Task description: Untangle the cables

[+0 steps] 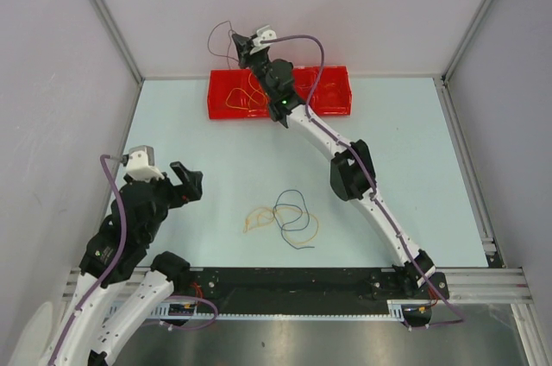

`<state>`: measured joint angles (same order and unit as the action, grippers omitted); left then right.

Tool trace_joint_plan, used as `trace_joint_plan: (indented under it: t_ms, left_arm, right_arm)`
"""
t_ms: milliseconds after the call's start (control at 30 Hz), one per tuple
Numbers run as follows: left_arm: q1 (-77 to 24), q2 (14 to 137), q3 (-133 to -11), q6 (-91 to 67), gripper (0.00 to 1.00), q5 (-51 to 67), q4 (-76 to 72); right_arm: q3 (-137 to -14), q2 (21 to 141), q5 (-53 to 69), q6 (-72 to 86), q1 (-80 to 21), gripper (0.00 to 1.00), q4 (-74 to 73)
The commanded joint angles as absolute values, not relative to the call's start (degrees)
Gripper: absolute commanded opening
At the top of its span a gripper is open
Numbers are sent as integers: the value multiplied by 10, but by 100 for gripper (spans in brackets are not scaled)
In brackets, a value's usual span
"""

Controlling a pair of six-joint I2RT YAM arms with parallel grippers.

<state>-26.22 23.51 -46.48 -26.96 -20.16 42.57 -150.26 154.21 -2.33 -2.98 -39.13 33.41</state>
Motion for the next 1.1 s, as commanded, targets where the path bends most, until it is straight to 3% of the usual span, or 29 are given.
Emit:
trace_joint_plan:
  t_ms: [0,500,767,1067]
  left_arm:
    - [-255,240,-461,-265,95,-193,409]
    - [-249,244,-462,-265,93,-191,409]
    - [-249,239,-461,-264,93,-187,408]
    - [-249,230,-461,-264,93,-186,407]
  right_arm:
    - [-1530,1577,-21,-19,-390,0,373]
    - [-1506,1614,-31,23,-395,0,334]
    - [-1491,1623,-54,118,-395,0,302]
    - [-1470,1619,-73,106,-406,17,289]
